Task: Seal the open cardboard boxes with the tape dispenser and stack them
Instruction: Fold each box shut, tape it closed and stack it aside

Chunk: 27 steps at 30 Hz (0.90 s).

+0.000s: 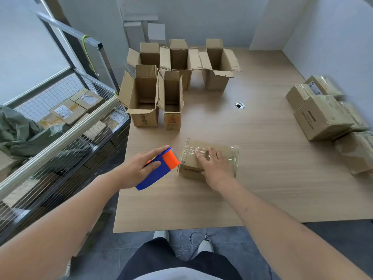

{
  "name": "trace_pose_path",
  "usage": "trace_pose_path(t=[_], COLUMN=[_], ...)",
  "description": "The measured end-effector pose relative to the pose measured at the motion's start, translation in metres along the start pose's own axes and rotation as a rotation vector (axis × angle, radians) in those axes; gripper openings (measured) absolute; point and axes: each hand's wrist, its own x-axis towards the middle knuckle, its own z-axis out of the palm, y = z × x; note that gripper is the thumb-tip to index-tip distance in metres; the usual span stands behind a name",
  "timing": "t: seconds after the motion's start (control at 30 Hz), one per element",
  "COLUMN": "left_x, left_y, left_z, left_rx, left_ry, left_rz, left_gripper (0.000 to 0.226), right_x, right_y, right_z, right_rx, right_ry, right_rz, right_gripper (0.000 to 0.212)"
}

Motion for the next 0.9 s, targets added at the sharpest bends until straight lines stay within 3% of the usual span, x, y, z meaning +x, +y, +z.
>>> trace_pose_path(t=[0.17,0.3,0.4,0.57,0.77,0.83,0.9], left_x=[0.001,0.003,0.004,0.001,-0.001,-0.003,-0.004], left_y=[-0.009,-0.015,-0.016,-0.017,-0.012,-0.008,-0.005], left_z=[-0.006,-0.009,-0.011,-0.014,-0.014,-0.012,-0.01], left_rx=[0.015,0.035,0.037,0.027,0.03,0.013,0.006], left_ry=[-0.03,-0.056,-0.079,-0.103,-0.143,-0.154,-0.16], left_rz=[0.042,0.045,0.038,0.049,0.05,0.066,0.076], left_gripper=[0.054,0.058,0.061,0.067,0.071,0.071,0.071], right_x=[-0.007,-0.002,0.007,0.008,0.008,0.009,0.01], right_y=[0.018,0.005,-0.023,-0.026,-0.006,-0.009,-0.012], right_z=[-0.003,-0.008,-0.006,0.0,-0.019,-0.028,-0.033], right_rx=[0.127,0.229,0.131,0.192,0.148,0.243,0.549], right_ry=[0.02,0.015,-0.048,-0.068,-0.285,-0.319,-0.276], right_rz=[-0.119,-0.075,0.028,-0.073,-0.226,-0.229,-0.205], right_gripper=[0.096,0.067,0.097,0.087,0.108,0.094,0.056])
